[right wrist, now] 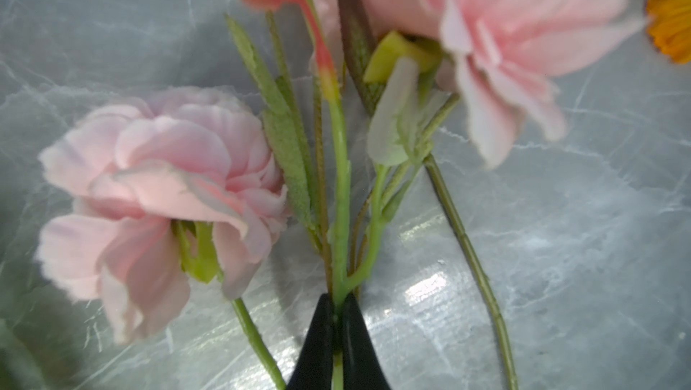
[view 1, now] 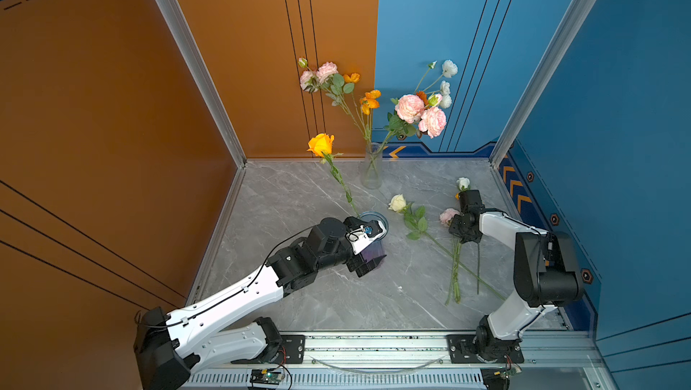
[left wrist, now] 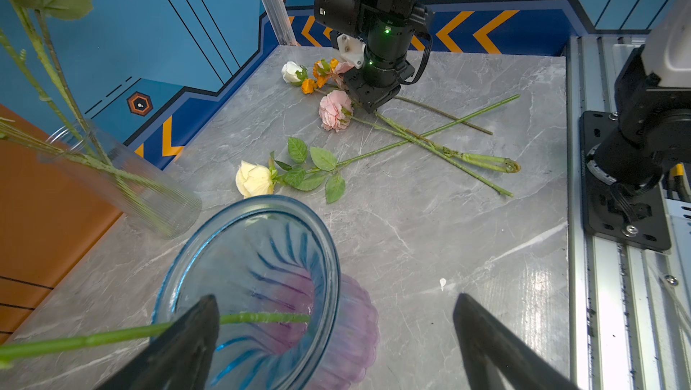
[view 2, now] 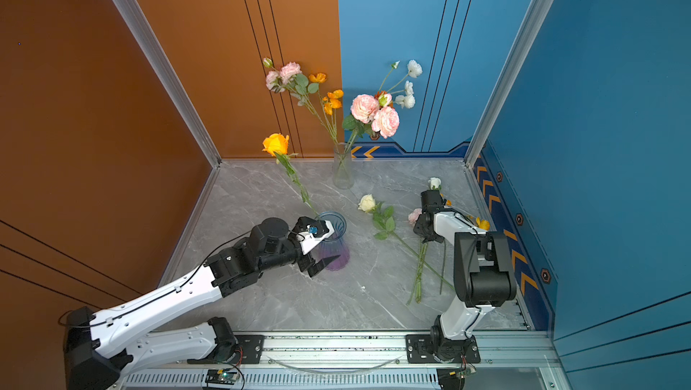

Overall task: Arrange the flowers into the vase
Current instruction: 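Close the right gripper on the pink rose stems and lift them upright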

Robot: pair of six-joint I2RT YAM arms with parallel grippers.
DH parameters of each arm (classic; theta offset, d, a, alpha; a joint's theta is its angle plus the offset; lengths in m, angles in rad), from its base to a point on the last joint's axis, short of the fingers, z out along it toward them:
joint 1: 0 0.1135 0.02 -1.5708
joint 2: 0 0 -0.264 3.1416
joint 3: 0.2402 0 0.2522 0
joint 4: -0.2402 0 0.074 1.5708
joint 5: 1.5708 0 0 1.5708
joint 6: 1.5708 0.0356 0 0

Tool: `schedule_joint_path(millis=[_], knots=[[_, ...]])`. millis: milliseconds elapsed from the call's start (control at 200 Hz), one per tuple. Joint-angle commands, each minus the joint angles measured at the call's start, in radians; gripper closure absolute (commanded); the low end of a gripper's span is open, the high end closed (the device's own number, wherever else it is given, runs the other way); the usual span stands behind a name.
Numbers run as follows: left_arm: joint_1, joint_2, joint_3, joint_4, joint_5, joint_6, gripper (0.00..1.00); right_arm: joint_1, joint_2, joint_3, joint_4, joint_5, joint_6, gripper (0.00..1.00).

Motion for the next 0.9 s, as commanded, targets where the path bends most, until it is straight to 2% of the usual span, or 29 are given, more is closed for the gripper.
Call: schedule_joint_path(millis=[0,115,686,896], knots=[[-0.006,-0.019,-0.012,0.015,-0.005,0.014,0.02,-0.005,0.011,0.017,0.006,-0.015,-0.008,0.95],[-0.007,-0.021,-0.012,0.016,-0.004,0.015,0.02,-0.005,-0.012,0.013,-0.002,-0.024,-0.004,1.0],[-0.006,-0.031,-0.012,0.013,0.002,0.015,0.02,-0.005,-0.4,-0.074,-0.083,-0.068,0.029,1.0],[-0.005,-0.047,-0.013,0.012,-0.003,0.019,0.02,-0.018,-0.459,-0.059,-0.08,-0.166,0.031,1.0]])
